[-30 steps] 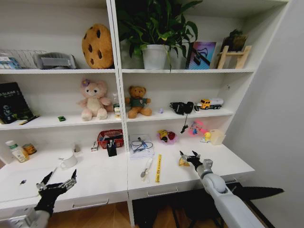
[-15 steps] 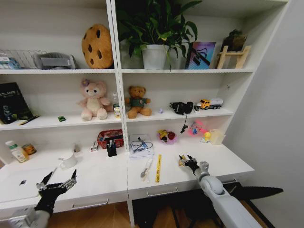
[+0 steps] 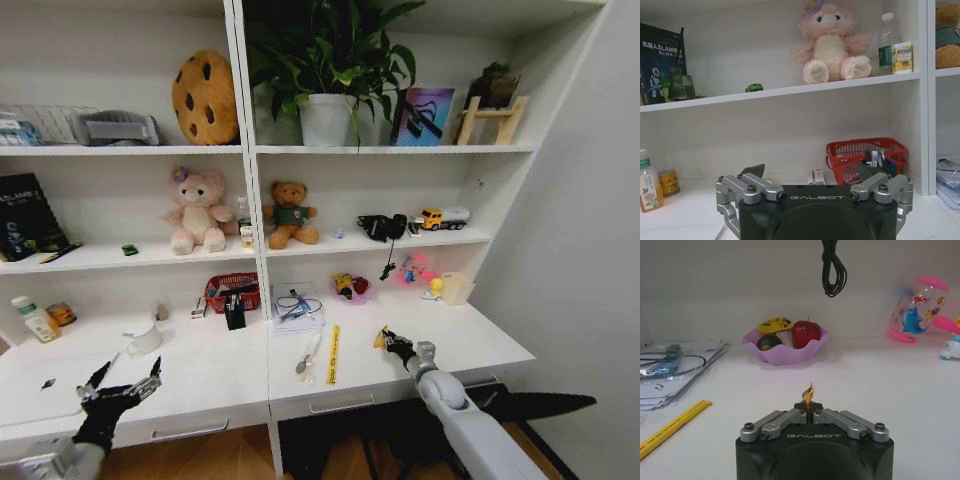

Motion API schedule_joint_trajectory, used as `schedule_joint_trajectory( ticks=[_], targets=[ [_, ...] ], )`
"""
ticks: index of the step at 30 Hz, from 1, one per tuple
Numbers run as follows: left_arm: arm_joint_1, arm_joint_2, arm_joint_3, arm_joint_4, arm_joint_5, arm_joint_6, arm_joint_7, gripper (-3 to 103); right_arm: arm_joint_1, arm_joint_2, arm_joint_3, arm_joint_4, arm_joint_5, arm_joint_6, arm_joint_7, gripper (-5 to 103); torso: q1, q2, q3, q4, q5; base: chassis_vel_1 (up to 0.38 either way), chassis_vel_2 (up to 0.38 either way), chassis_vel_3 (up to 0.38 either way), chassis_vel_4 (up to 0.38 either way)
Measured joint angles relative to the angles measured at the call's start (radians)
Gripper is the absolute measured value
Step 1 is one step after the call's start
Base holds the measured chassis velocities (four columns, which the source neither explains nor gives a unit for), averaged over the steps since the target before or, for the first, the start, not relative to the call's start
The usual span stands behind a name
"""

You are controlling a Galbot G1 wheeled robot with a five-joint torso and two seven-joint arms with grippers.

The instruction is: Organize the objects on the table.

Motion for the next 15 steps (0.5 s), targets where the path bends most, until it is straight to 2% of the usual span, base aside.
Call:
schedule_joint_trajectory(
  ticks=[7,13,15],
  targets=[
    [0.0,0.0,0.0,0.0,0.0,0.0,0.0,100,0.062,-0.03,-0.008,-0.016,0.027,0.013,-0.028,0,0.0,0.0,0.0,-0.0003,-0.0003,0.0,0.0,0.0,0.0],
    [0.0,0.0,0.0,0.0,0.0,0.0,0.0,100,0.201,-0.024,-0.075,-0.084,0.05,0.059,-0.059,0,0.0,0.0,0.0,0.0001,-0.0003,0.0,0.0,0.0,0.0],
    [0.0,0.0,0.0,0.0,0.0,0.0,0.0,100,0.293,-0.002,-0.121,-0.127,0.045,0.085,-0.063,0,0.0,0.0,0.0,0.0001,-0.0004,0.0,0.0,0.0,0.0]
  ],
)
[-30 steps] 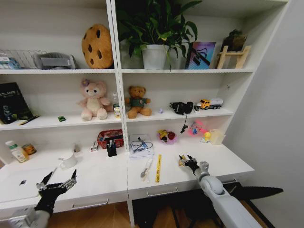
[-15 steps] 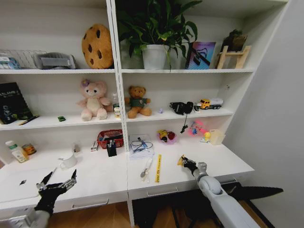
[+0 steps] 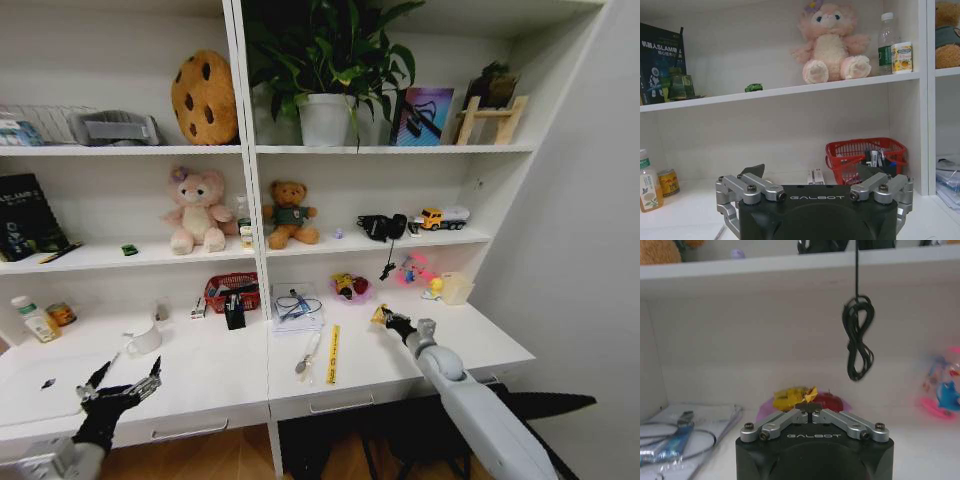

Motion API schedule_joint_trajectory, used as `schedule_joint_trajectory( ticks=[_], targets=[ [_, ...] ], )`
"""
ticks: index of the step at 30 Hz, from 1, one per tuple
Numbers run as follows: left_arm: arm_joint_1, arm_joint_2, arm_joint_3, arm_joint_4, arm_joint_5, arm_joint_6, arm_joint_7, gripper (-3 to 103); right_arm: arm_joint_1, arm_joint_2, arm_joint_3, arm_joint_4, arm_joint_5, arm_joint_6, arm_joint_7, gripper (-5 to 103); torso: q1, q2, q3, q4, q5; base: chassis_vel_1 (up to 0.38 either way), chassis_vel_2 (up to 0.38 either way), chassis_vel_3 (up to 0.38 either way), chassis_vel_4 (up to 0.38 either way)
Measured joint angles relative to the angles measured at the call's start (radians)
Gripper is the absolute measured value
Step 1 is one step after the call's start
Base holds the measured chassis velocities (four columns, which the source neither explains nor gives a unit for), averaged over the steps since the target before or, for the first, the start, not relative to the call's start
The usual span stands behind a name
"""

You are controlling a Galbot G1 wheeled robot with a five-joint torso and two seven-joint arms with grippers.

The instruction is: Organize the objects on the table.

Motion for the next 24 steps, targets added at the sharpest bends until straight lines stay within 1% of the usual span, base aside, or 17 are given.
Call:
schedule_joint_trajectory(
  ticks=[1,3,6,7,9,10,12,13,18,20,24],
  targets=[
    [0.0,0.0,0.0,0.0,0.0,0.0,0.0,100,0.0,0.0,0.0,0.0,0.0,0.0,0.0,0,0.0,0.0,0.0,0.0,0.0,0.0,0.0,0.0,0.0],
    [0.0,0.0,0.0,0.0,0.0,0.0,0.0,100,0.058,0.02,-0.029,-0.036,-0.008,0.019,0.0,0,0.0,0.0,0.0,0.0001,-0.0001,0.0,0.0,0.0,0.0],
    [0.0,0.0,0.0,0.0,0.0,0.0,0.0,100,0.156,0.081,-0.075,-0.143,-0.021,0.044,0.004,0,0.0,0.0,0.0,0.0,0.0001,0.0,0.0,0.0,0.0],
    [0.0,0.0,0.0,0.0,0.0,0.0,0.0,100,0.156,0.081,-0.075,-0.143,-0.021,0.044,0.004,0,0.0,0.0,0.0,0.0,0.0001,0.0,0.0,0.0,0.0],
    [0.0,0.0,0.0,0.0,0.0,0.0,0.0,100,0.199,0.123,-0.09,-0.212,-0.032,0.052,0.004,0,0.0,0.0,0.0,0.0003,0.0001,0.0,0.0,0.0,0.0],
    [0.0,0.0,0.0,0.0,0.0,0.0,0.0,100,0.199,0.123,-0.09,-0.212,-0.032,0.052,0.004,0,0.0,0.0,0.0,0.0003,0.0001,0.0,0.0,0.0,0.0],
    [0.0,0.0,0.0,0.0,0.0,0.0,0.0,100,0.238,0.173,-0.099,-0.3,-0.053,0.066,0.006,0,0.0,0.0,0.0,0.0001,0.0001,0.0,0.0,0.0,0.0],
    [0.0,0.0,0.0,0.0,0.0,0.0,0.0,100,0.247,0.187,-0.099,-0.327,-0.065,0.073,0.009,0,0.0,0.0,0.0,0.0,0.0001,0.0,0.0,0.0,0.0],
    [0.0,0.0,0.0,0.0,0.0,0.0,0.0,100,0.258,0.209,-0.084,-0.367,-0.083,0.071,0.027,0,0.0,0.0,0.0,0.0,0.0001,0.0,0.0,0.0,0.0],
    [0.0,0.0,0.0,0.0,0.0,0.0,0.0,100,0.258,0.209,-0.072,-0.376,-0.089,0.073,0.028,0,0.0,0.0,0.0,-0.0005,0.0002,0.0,0.0,0.0,0.0],
    [0.0,0.0,0.0,0.0,0.0,0.0,0.0,100,0.258,0.2,-0.053,-0.382,-0.086,0.07,0.023,0,0.0,0.0,0.0,-0.0004,0.0001,0.0,0.0,0.0,0.0]
  ],
)
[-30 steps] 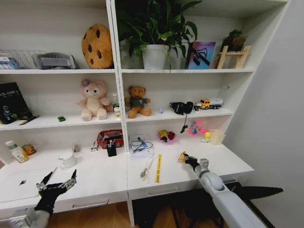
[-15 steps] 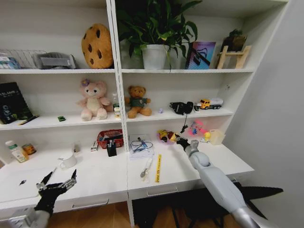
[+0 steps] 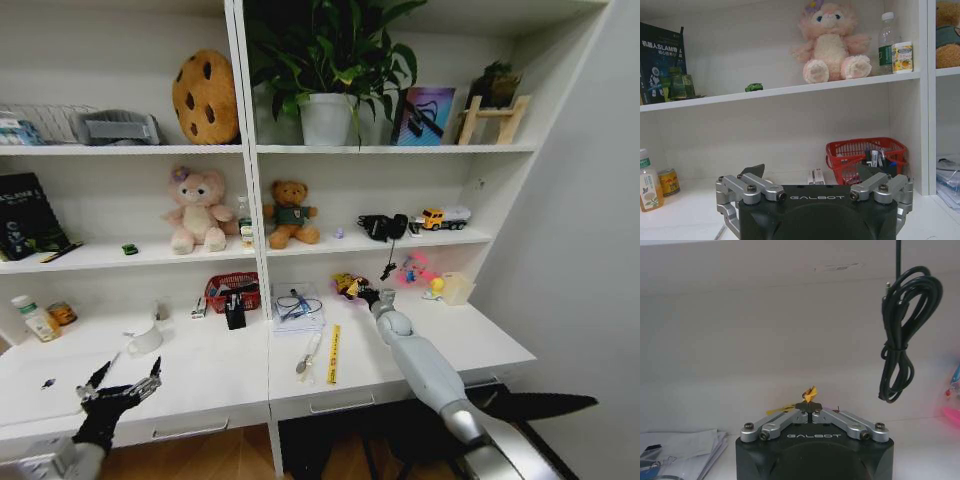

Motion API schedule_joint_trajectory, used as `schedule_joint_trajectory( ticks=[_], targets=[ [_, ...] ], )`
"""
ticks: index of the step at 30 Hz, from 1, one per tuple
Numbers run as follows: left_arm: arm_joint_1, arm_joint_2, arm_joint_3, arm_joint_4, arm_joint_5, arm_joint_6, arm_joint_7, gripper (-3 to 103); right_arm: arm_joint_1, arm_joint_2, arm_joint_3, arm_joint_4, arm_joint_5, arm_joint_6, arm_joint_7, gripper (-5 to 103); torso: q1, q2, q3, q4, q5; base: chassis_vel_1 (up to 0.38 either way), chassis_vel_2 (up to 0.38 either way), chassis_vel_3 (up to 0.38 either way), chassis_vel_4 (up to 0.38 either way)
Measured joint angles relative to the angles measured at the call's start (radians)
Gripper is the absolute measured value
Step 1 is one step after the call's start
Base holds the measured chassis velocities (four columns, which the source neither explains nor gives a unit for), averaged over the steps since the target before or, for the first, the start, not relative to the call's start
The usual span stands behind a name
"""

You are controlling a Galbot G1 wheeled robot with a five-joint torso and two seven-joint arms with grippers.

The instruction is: Organize the objects on the table.

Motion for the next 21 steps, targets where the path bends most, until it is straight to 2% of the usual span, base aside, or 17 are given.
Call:
schedule_joint_trajectory(
  ticks=[11,17,18,20,21],
  targets=[
    [0.0,0.0,0.0,0.0,0.0,0.0,0.0,100,-0.012,-0.008,0.015,0.006,0.002,-0.001,-0.01,0,0.0,0.0,0.0,0.0004,0.0001,-0.004,0.006,0.004,-0.004],
    [0.0,0.0,0.0,0.0,0.0,0.0,0.0,100,-0.015,-0.014,0.017,0.012,0.003,-0.001,-0.007,0,0.0,0.0,0.0,0.0006,0.0004,-0.117,0.114,0.131,-0.118],
    [0.0,0.0,0.0,0.0,0.0,0.0,0.0,100,-0.018,-0.015,0.019,0.017,0.004,-0.002,-0.001,-3,0.0,0.0,0.0,0.0003,0.0,-0.176,0.136,0.16,-0.151],
    [0.0,0.0,0.0,0.0,0.0,0.0,0.0,100,-0.023,-0.019,0.023,0.026,0.006,-0.007,0.003,1,0.0,0.0,0.0,-0.0001,-0.0002,-0.176,0.107,0.143,-0.153],
    [0.0,0.0,0.0,0.0,0.0,0.0,0.0,100,-0.03,-0.023,0.026,0.032,0.007,-0.011,0.006,7,0.001,0.0,0.0,-0.0002,0.0,-0.118,0.107,0.084,-0.1]
  ],
)
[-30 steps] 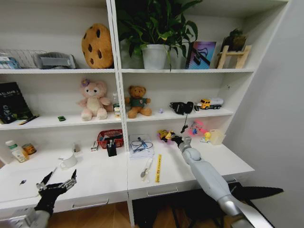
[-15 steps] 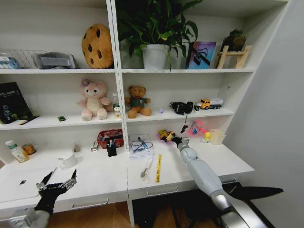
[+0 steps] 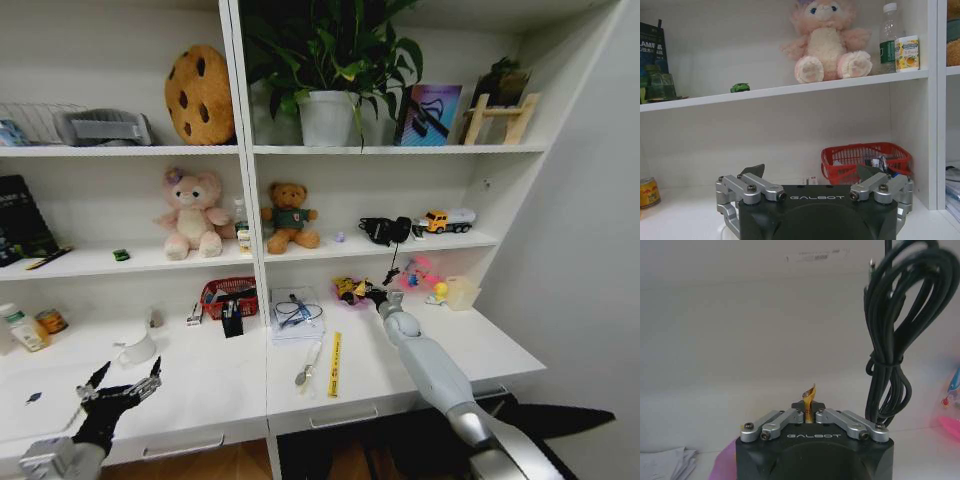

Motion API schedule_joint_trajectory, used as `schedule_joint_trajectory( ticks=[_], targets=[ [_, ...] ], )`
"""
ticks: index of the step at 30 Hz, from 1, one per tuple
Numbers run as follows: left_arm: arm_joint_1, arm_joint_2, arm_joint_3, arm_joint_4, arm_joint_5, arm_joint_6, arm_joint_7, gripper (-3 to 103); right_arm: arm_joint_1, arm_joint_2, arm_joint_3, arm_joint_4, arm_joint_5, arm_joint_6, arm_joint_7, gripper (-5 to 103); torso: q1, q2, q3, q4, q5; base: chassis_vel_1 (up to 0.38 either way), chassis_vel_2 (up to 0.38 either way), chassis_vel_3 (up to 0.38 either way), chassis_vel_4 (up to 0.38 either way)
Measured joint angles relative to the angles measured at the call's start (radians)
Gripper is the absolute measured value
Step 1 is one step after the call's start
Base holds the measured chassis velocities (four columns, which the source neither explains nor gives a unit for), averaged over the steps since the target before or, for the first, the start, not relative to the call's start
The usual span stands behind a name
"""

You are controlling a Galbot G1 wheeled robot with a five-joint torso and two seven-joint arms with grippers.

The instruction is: Organize the objects on the table.

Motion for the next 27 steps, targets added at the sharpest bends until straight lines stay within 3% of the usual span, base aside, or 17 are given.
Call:
schedule_joint_trajectory(
  ticks=[5,9,12,15,17,21,23,27],
  targets=[
    [0.0,0.0,0.0,0.0,0.0,0.0,0.0,100,-0.015,0.0,0.006,0.004,0.002,0.004,-0.006,28,-0.001,0.0,0.0,0.0009,0.0002,-0.015,0.048,0.02,-0.031],
    [0.0,0.0,0.0,0.0,0.0,0.0,0.0,100,-0.017,0.0,0.007,0.009,0.002,0.007,-0.013,38,-0.002,0.001,-0.001,0.0009,0.0,0.039,-0.029,-0.01,0.033],
    [0.0,0.0,0.0,0.0,0.0,0.0,0.0,100,-0.025,-0.007,0.009,0.035,0.011,0.01,-0.017,55,-0.002,0.001,0.0,0.0005,0.0003,0.0,0.0,0.0,0.0],
    [0.0,0.0,0.0,0.0,0.0,0.0,0.0,100,-0.039,-0.022,0.011,0.073,0.023,0.003,-0.017,61,-0.002,0.001,0.0,0.0007,0.0001,0.0,0.0,0.0,0.0],
    [0.0,0.0,0.0,0.0,0.0,0.0,0.0,100,-0.103,-0.077,0.024,0.193,0.037,-0.008,-0.017,71,-0.001,0.0,0.0,0.0006,0.0,0.0,0.0,0.0,0.0],
    [0.0,0.0,0.0,0.0,0.0,0.0,0.0,100,-0.181,-0.12,0.045,0.294,0.045,-0.027,-0.013,82,-0.001,0.0,0.0,0.0006,-0.0001,0.0,0.0,0.0,0.0],
    [0.0,0.0,0.0,0.0,0.0,0.0,0.0,100,-0.316,-0.166,0.077,0.429,0.049,-0.062,0.028,93,-0.001,0.0,0.0,-0.0002,0.0008,0.0,0.0,0.0,0.0],
    [0.0,0.0,0.0,0.0,0.0,0.0,0.0,100,-0.465,-0.197,0.157,0.606,0.034,-0.076,0.065,100,-0.001,0.001,0.0,0.0005,0.0,0.0,0.0,0.0,0.0]
  ],
)
